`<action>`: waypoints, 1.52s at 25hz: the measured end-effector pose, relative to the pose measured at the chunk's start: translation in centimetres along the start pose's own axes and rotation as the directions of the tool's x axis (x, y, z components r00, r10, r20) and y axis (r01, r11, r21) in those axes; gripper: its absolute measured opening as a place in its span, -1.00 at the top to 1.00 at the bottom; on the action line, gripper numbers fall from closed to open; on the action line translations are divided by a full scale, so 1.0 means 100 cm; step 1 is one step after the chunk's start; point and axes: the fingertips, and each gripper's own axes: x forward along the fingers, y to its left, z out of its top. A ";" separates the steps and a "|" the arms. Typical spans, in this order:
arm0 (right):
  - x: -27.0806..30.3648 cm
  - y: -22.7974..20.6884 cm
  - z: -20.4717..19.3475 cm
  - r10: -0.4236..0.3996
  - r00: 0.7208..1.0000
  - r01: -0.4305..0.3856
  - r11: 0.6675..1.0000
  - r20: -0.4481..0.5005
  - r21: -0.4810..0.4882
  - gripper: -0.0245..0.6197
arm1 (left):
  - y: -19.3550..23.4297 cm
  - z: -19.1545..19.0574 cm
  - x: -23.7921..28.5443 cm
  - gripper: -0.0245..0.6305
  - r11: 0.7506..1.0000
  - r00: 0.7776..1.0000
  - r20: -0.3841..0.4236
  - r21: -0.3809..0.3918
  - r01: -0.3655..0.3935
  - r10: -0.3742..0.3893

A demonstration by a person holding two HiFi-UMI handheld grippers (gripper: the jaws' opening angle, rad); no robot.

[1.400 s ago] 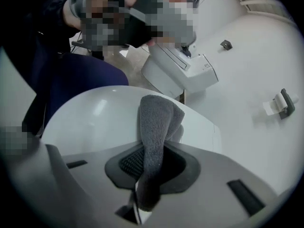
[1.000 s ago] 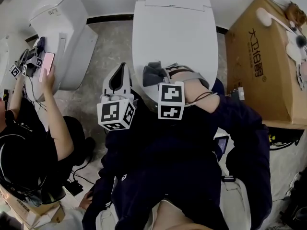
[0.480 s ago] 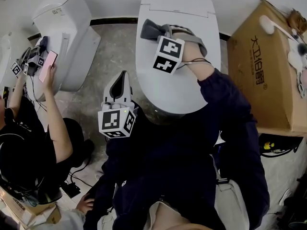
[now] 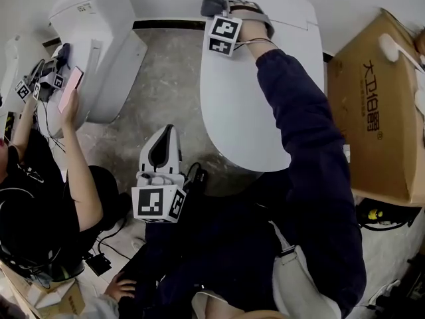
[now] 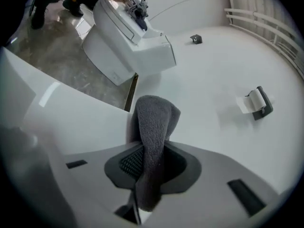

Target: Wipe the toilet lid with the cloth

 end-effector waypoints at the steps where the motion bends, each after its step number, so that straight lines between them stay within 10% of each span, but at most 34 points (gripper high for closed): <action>1: 0.009 0.000 0.000 0.005 1.000 -0.006 1.000 -0.015 -0.017 0.69 | 0.005 -0.002 -0.004 0.88 1.000 1.000 -0.003 -0.003 -0.013 0.013; 13: 0.006 0.031 -0.005 0.217 0.974 -0.222 0.972 -0.069 -0.077 0.70 | 0.014 -0.008 0.002 0.88 1.000 1.000 -0.006 -0.021 -0.022 0.022; 38: -0.238 0.158 0.045 0.482 0.863 -0.460 0.874 0.154 -0.156 0.70 | 0.009 0.000 0.017 0.88 0.999 0.999 0.029 -0.023 0.025 -0.024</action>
